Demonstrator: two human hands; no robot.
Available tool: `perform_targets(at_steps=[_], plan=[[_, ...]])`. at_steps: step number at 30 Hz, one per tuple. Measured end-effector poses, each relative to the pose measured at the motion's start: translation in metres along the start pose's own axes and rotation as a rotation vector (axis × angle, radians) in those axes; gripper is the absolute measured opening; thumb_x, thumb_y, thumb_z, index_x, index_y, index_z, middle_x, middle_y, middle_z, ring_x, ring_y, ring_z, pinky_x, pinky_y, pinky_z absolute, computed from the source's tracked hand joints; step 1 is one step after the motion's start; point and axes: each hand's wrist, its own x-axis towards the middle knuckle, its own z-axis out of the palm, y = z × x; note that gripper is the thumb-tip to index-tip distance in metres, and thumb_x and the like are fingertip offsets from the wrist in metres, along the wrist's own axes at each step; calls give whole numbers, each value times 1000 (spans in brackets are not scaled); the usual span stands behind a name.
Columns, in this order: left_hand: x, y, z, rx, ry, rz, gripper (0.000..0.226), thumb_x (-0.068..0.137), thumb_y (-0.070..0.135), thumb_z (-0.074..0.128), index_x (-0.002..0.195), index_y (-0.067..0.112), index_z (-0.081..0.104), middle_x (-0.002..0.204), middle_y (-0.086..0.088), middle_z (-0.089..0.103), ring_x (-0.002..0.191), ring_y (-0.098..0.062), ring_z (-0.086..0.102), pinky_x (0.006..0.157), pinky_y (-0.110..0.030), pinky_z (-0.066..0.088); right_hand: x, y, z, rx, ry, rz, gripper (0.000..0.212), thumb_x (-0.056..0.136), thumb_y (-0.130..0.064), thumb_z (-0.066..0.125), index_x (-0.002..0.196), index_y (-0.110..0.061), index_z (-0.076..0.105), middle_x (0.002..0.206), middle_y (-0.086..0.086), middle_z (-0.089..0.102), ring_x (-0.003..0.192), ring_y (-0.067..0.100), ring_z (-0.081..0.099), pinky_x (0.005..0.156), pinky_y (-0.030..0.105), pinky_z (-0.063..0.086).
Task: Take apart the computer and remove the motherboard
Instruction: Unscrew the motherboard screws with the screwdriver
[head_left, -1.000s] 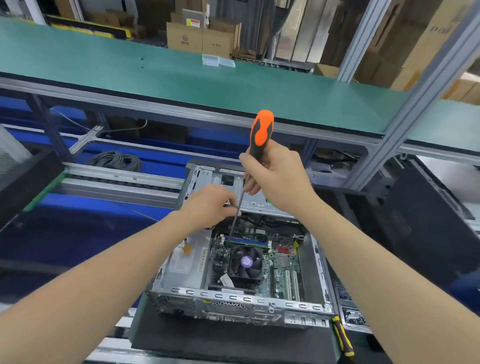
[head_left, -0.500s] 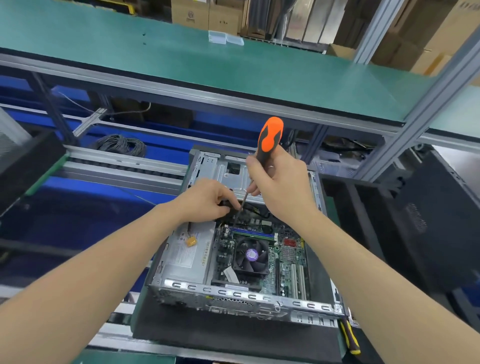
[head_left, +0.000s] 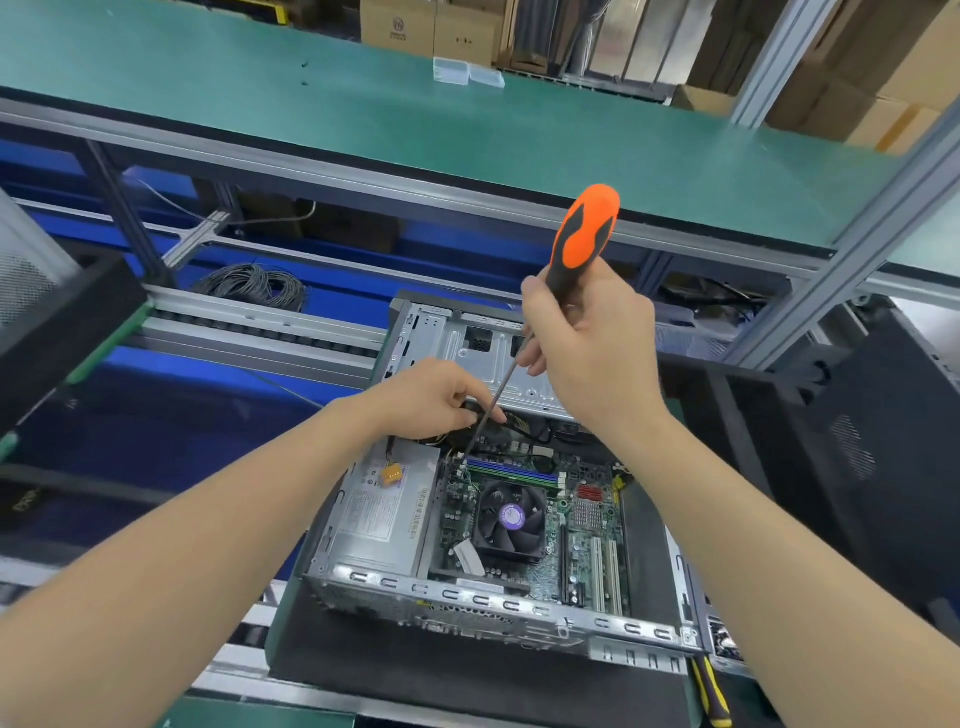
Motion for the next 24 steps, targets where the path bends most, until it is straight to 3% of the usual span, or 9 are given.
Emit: perform_targets(at_steps=[3, 5, 8, 11, 13, 17, 21, 24], plan=[[-1, -3, -1, -10, 5, 32, 43, 95, 11, 64, 100, 52, 76, 47, 10, 37, 49, -9, 36, 52, -15, 35, -2, 1, 12, -24, -39, -15, 19, 99, -30, 56, 87, -17, 54, 61, 3, 65, 52, 18, 68, 57, 46, 56], [-2, -4, -1, 1, 30, 58, 54, 93, 8, 65, 77, 59, 68, 46, 12, 39, 47, -7, 38, 50, -12, 36, -7, 7, 21, -75, -93, -20, 18, 98, -35, 55, 85, -22, 52, 61, 3, 67, 53, 18, 68, 61, 45, 56], [-5, -5, 2, 5, 64, 101, 48, 89, 4, 66, 78, 48, 52, 47, 14, 39, 47, -5, 39, 49, -9, 34, -18, 20, 33, -139, -171, -29, 17, 98, -36, 55, 84, -29, 48, 62, 3, 68, 59, 21, 66, 63, 42, 53], [-8, -8, 1, -54, 29, 99, 54, 86, 7, 64, 64, 56, 58, 49, 12, 34, 47, -8, 34, 48, -14, 32, -25, 31, 39, -172, -180, -14, 19, 98, -39, 54, 83, -31, 46, 64, -1, 68, 61, 15, 66, 64, 39, 51], [-11, -10, 1, -112, 5, 96, 49, 86, 13, 65, 68, 58, 61, 52, 10, 30, 50, -8, 31, 50, -16, 28, -26, 35, 40, -169, -169, -19, 18, 98, -40, 54, 84, -32, 47, 64, -4, 67, 61, 12, 65, 65, 34, 48], [-13, -12, 3, -180, 3, 93, 23, 97, 39, 67, 83, 57, 69, 57, 9, 32, 53, -10, 31, 55, -23, 27, -23, 37, 41, -158, -156, -7, 17, 97, -40, 54, 85, -30, 49, 63, -3, 64, 60, 15, 65, 62, 38, 48], [-15, -11, 4, -202, 44, 88, 19, 101, 31, 65, 94, 47, 74, 58, 25, 57, 55, 5, 51, 57, -8, 37, -19, 36, 41, -122, -164, 18, 16, 97, -40, 54, 86, -29, 50, 63, 2, 66, 60, 22, 68, 62, 43, 54], [-15, -11, 5, -211, 44, 59, 16, 103, 27, 63, 104, 27, 79, 63, 32, 61, 60, 13, 54, 58, -4, 36, -18, 35, 42, -76, -161, 43, 16, 97, -41, 53, 87, -28, 51, 62, 4, 67, 58, 22, 69, 61, 44, 57]])
